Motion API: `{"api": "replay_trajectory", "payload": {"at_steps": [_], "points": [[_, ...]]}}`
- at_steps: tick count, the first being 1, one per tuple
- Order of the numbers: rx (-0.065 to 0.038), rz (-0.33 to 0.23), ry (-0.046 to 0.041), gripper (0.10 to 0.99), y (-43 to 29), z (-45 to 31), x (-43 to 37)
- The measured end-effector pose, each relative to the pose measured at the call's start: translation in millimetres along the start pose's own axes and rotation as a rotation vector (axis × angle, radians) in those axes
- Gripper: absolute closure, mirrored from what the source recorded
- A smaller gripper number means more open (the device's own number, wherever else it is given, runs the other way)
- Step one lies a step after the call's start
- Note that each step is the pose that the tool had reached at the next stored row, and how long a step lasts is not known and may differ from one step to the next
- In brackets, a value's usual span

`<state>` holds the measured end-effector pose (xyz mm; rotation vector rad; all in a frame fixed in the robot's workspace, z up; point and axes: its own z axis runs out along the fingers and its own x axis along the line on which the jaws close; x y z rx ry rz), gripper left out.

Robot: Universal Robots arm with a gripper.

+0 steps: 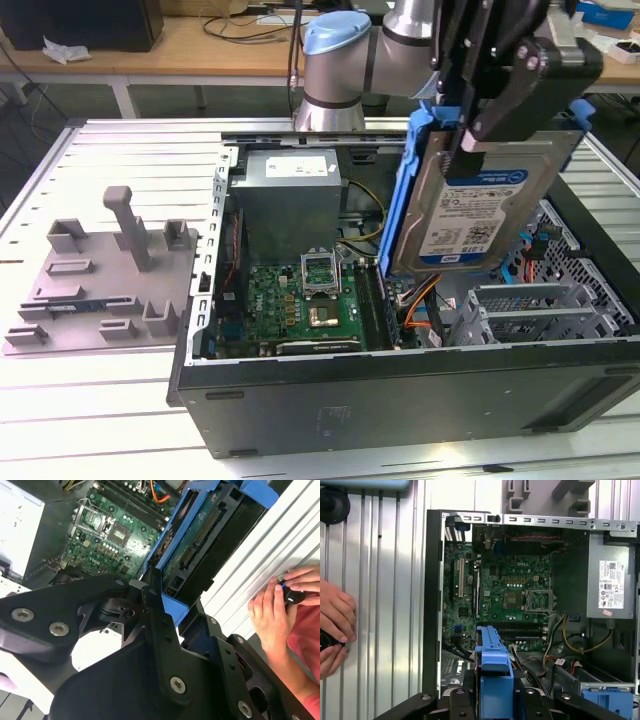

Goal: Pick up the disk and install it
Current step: 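Insert the disk into the insertion slot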

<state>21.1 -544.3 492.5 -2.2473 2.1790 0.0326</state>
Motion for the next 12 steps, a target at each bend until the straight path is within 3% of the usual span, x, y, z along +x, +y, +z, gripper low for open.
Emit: {"api": "replay_trajectory", "payload": {"at_steps": [6, 12], "points": [[0.000, 0.001, 0.0000, 0.718, -15.9, 0.2, 4.7], [0.000, 0.010, -0.0002, 0.718, -23.0, 1.1, 7.0]]}}
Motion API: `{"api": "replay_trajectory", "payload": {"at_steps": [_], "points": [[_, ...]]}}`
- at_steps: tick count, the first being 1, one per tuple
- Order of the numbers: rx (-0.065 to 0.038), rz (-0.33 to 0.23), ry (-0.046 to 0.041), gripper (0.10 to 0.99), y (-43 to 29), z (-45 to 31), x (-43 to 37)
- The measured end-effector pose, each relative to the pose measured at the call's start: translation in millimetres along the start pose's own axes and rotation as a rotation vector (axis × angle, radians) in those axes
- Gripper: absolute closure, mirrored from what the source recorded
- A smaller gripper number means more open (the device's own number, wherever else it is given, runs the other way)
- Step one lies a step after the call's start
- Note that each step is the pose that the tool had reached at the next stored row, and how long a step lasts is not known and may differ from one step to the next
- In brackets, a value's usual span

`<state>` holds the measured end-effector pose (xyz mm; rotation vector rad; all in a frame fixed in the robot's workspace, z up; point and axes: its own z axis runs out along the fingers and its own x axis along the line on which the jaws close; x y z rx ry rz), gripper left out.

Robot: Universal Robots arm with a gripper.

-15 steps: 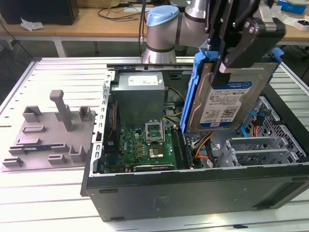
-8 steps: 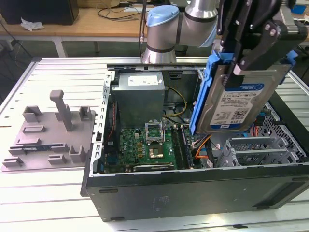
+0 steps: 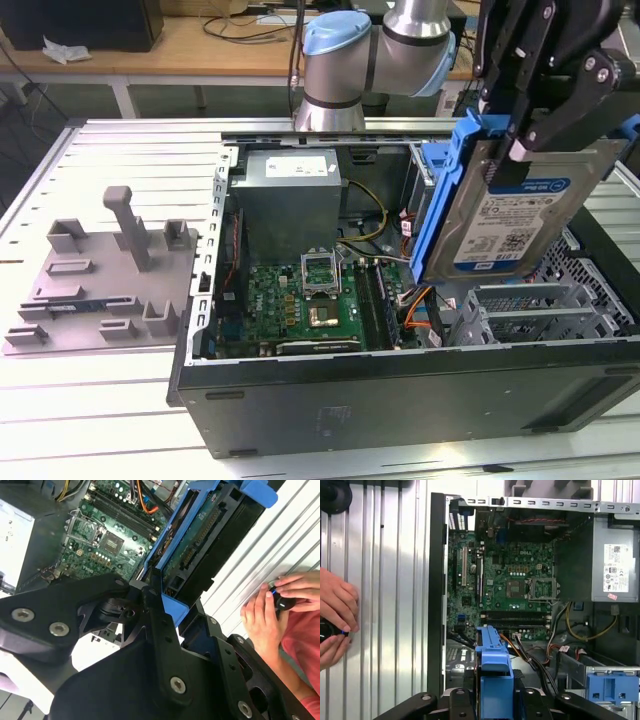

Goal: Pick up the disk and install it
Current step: 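Insert the disk into the insertion slot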

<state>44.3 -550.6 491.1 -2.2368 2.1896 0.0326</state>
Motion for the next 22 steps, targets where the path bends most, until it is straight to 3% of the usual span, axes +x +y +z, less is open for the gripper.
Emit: {"api": "replay_trajectory", "payload": {"at_steps": [14, 22], "points": [[0.001, 0.030, -0.0001, 0.718, -19.2, 3.2, 2.8], [0.001, 0.041, -0.0001, 0.718, -39.1, 4.6, 3.6]]}}
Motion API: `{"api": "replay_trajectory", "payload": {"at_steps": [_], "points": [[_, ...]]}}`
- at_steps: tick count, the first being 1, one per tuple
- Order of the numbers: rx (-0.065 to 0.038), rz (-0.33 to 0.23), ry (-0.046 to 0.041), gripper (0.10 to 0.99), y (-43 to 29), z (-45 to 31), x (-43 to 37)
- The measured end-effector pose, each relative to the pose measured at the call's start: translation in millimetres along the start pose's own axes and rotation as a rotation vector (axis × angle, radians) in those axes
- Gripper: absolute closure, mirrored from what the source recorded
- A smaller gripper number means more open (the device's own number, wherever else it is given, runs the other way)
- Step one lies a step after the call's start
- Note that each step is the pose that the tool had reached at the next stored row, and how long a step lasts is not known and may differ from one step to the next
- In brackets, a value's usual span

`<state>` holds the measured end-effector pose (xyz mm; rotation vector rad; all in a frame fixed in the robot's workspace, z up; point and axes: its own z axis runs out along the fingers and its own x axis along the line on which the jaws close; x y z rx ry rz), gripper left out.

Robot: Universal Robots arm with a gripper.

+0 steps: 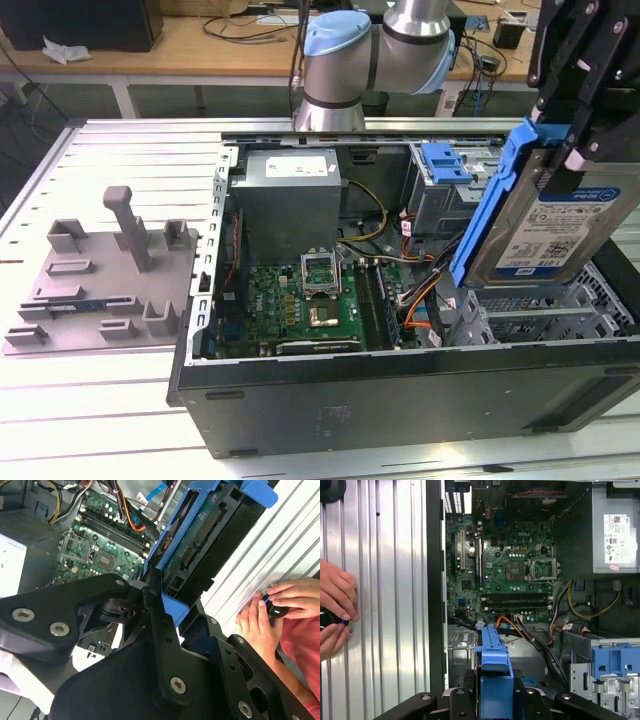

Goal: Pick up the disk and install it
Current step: 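Insert the disk into the insertion slot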

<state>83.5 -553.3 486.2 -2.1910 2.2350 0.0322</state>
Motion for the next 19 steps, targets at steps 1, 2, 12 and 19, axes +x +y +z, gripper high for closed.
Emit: {"api": "replay_trajectory", "payload": {"at_steps": [1, 2, 12, 19], "points": [[0.000, 0.001, 0.0000, 0.718, -3.9, 0.2, -0.1], [0.000, 0.002, -0.0001, 0.718, -8.2, 0.4, -0.2], [0.002, 0.004, 0.0000, 0.718, -27.1, 3.0, -0.5], [0.002, 0.004, -0.0001, 0.718, -27.6, 3.2, -1.4]]}}
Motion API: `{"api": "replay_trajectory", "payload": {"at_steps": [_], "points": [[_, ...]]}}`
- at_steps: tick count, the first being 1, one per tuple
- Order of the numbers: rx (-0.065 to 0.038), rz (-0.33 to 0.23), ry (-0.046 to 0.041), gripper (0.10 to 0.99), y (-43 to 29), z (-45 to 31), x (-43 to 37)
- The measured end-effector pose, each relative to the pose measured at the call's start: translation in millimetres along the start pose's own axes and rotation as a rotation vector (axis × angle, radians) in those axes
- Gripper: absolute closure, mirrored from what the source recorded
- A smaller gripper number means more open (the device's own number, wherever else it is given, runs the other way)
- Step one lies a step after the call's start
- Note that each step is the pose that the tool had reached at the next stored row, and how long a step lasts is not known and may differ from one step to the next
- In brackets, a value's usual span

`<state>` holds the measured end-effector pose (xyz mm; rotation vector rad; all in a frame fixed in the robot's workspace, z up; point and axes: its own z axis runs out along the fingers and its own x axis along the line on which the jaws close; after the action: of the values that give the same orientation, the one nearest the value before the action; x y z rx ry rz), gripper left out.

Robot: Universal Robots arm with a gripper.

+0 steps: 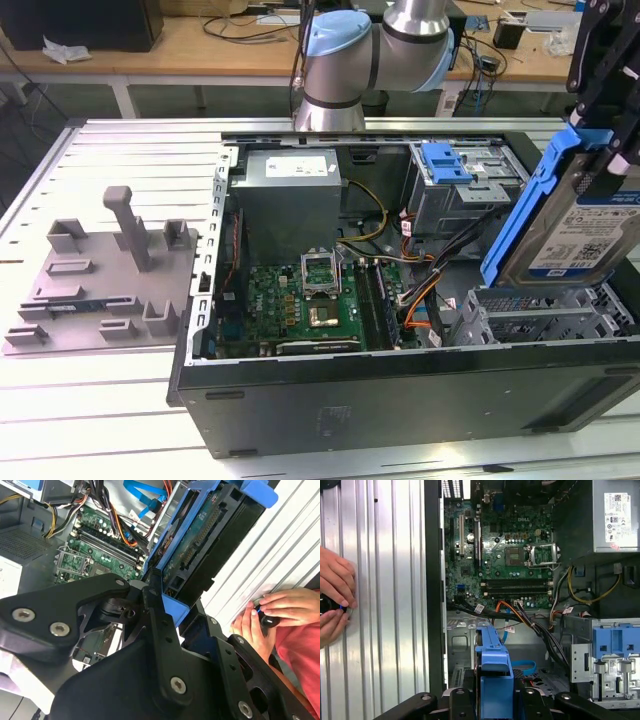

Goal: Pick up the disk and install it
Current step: 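Insert the disk into the insertion slot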

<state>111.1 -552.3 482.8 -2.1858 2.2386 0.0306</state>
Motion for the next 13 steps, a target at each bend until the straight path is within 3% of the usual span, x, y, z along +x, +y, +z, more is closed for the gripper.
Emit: {"api": "replay_trajectory", "payload": {"at_steps": [13], "points": [[0.000, -0.001, 0.0009, 0.718, -3.2, 2.7, -3.3]]}}
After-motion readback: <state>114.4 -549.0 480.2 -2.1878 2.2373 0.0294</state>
